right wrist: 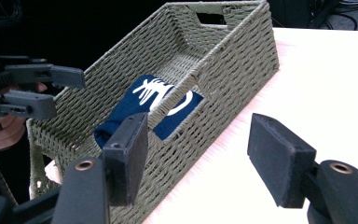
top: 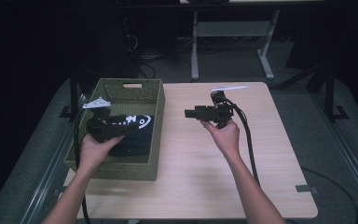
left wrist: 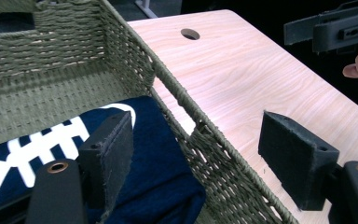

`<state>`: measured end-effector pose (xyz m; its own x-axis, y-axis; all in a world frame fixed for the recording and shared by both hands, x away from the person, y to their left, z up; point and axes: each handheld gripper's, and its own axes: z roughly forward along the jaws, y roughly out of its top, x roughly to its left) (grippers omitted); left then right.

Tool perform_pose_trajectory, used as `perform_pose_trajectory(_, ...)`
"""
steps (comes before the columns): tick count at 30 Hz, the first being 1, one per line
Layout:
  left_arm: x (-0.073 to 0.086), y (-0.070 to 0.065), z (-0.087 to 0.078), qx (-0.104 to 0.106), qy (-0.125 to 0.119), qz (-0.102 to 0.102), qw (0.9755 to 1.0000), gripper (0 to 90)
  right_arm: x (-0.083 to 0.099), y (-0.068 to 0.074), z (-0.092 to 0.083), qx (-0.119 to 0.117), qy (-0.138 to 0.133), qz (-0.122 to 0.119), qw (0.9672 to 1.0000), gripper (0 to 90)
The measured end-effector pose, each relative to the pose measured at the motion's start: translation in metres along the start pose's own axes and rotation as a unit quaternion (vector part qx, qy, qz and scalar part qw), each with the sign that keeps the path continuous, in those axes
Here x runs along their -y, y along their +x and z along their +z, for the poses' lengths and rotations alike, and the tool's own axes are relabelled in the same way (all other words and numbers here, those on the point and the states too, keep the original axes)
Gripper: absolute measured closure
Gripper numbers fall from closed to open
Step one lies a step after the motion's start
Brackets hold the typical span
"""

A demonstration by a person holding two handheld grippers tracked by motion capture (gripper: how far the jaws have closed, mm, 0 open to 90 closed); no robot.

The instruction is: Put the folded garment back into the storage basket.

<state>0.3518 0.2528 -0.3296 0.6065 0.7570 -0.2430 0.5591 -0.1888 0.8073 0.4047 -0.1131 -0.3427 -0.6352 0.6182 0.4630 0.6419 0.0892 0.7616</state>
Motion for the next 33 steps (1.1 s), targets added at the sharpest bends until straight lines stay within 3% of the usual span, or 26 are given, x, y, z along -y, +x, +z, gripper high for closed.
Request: perform_pose_trajectory(33, -0.003, -0.033, 0.037, 0.035, 0.015, 0.017, 0.9991, 23.3, 0.023, -0.030, -0.036, 0.016, -0.006, 0.011, 0.9998, 33.9)
